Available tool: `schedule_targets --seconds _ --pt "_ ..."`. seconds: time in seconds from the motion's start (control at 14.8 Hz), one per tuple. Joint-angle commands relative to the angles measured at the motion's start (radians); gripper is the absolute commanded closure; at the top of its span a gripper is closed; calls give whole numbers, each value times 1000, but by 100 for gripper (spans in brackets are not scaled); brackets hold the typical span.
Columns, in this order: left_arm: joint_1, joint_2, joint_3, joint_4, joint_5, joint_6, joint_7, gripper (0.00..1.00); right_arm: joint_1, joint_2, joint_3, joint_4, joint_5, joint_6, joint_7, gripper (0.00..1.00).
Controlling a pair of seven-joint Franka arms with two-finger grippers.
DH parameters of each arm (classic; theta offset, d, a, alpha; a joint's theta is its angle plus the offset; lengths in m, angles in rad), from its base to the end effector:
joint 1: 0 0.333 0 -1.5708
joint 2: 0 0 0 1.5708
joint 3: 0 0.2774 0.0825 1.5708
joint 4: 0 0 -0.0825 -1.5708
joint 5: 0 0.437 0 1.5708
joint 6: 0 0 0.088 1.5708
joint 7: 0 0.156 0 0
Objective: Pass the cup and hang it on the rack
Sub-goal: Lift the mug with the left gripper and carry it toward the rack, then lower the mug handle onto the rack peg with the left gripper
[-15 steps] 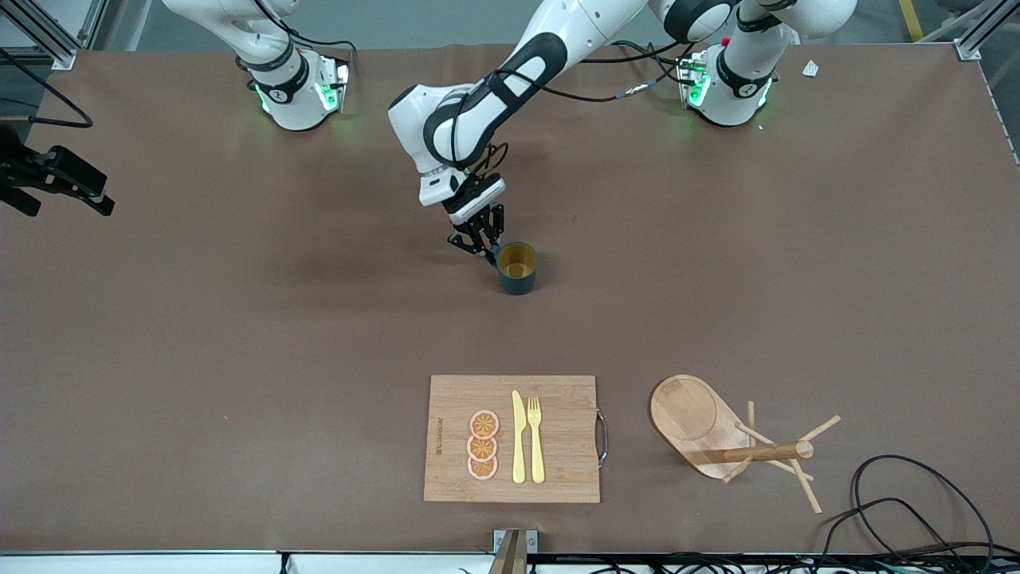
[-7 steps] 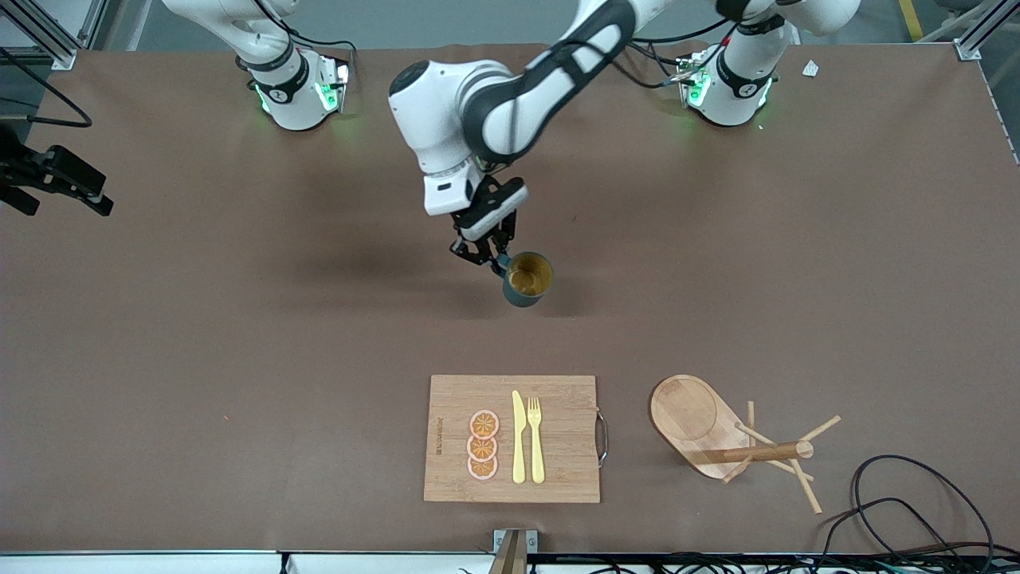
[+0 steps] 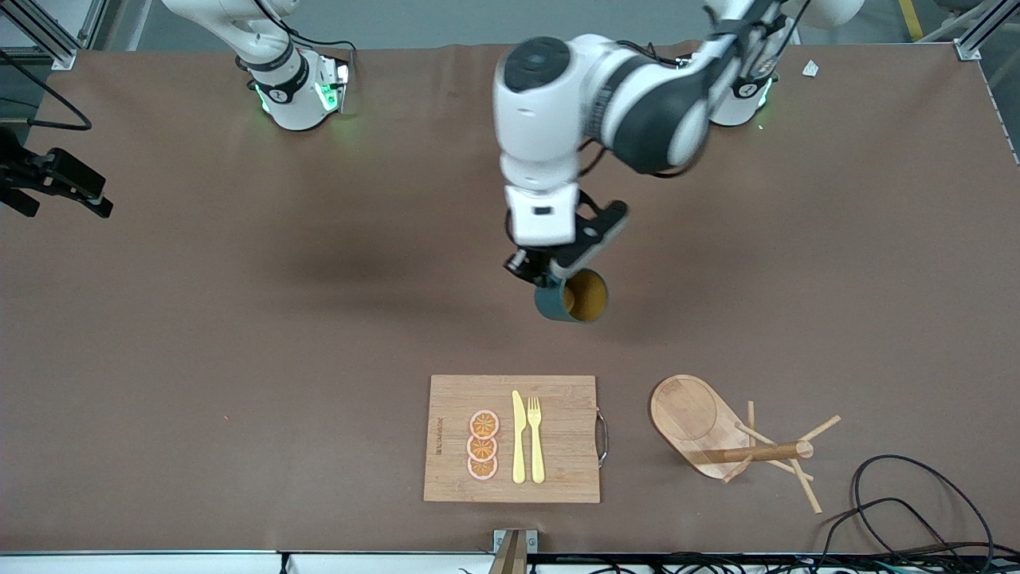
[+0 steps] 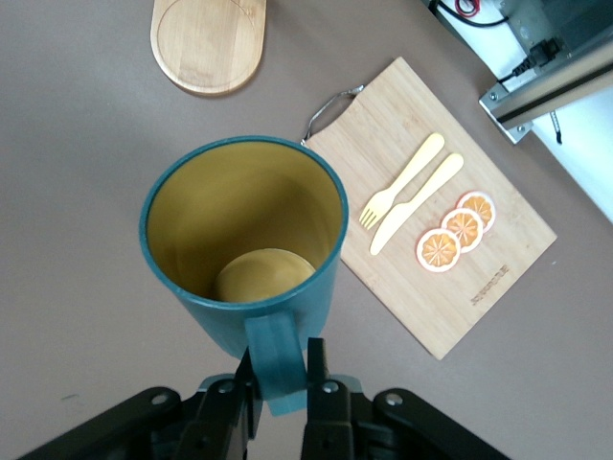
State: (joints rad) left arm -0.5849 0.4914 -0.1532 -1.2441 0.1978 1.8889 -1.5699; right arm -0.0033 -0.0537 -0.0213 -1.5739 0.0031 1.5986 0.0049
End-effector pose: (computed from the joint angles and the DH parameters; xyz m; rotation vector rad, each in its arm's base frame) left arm 0.5900 -0.4785 0.4118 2.7902 1.1936 0.2671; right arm 0.5995 -0.0145 0.5703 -3.1354 0.0462 -0.1230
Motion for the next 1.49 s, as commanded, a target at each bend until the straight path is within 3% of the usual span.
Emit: schedule_targets --seconds 0.0,0.34,0.61,0.81,1.08,1.42 --pt "92 -36 -11 -28 -128 47 82 100 3 6 3 15 -12 -6 17 0" --pt "246 -28 -8 -28 -400 151 183 100 3 6 3 12 -12 -8 17 0" --pt "385 -8 -3 -34 -696 171 310 100 3 5 3 9 -12 -12 17 0" --pt "433 3 -3 -38 -797 171 404 100 3 6 3 9 -12 -14 17 0" --pt "503 56 -3 -38 -1019 168 575 100 3 6 3 9 -12 -16 17 0" --pt "562 95 -3 -41 -1106 164 680 100 5 6 3 9 -12 -16 17 0"
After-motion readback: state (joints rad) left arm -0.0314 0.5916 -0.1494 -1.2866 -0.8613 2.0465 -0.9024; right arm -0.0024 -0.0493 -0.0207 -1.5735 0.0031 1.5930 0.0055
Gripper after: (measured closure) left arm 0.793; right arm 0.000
